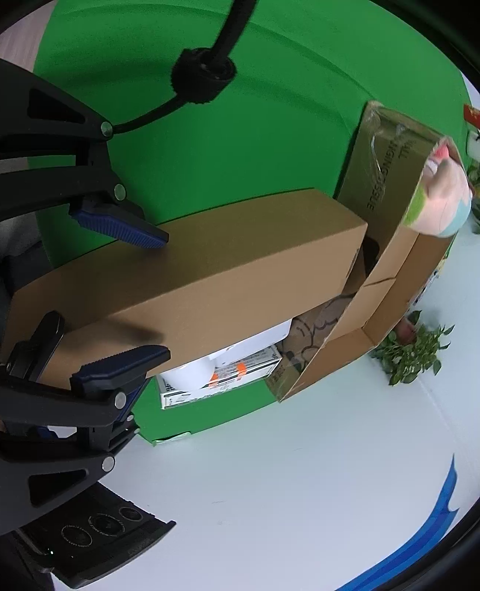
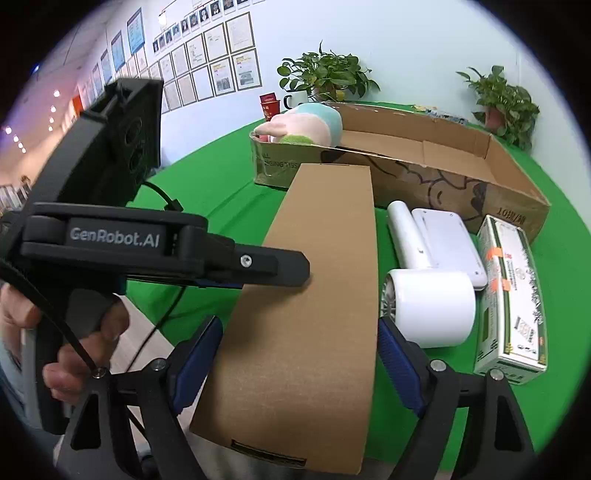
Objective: Organize objects
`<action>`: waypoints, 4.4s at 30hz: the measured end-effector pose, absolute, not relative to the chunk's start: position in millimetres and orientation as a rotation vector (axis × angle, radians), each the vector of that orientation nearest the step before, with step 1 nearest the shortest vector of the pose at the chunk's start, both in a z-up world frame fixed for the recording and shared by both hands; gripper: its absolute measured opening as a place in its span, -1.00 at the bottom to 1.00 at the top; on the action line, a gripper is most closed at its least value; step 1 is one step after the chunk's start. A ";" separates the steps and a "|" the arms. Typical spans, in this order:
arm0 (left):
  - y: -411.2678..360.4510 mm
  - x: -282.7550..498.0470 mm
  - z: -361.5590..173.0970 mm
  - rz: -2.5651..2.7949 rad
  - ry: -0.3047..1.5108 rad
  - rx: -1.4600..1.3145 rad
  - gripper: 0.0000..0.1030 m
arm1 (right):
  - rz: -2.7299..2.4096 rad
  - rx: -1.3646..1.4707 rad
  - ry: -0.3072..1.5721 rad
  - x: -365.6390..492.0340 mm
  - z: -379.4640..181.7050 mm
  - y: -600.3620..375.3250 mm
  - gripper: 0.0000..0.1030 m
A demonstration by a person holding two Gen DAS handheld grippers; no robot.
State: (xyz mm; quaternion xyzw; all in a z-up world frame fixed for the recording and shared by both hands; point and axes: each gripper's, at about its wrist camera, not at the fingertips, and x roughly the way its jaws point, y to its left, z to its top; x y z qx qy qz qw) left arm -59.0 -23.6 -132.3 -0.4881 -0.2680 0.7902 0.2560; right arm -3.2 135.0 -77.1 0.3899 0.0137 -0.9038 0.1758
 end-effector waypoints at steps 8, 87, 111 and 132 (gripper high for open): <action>-33.8 -60.6 -134.4 2.158 -0.772 -1.343 0.41 | -2.480 1.106 -0.190 -4.7 -75.7 147.4 0.62; 34.3 -60.8 -66.5 2.192 -0.509 -1.305 -0.39 | -2.388 1.072 -0.326 -7.6 -57.6 171.8 0.69; 13.6 -65.8 -76.7 2.251 -0.497 -1.336 -0.37 | -2.449 1.088 -0.227 -8.9 -64.0 176.3 0.52; 17.5 -74.6 -70.8 2.282 -0.490 -1.297 -0.40 | -2.462 1.149 -0.242 -19.1 -73.2 181.7 0.09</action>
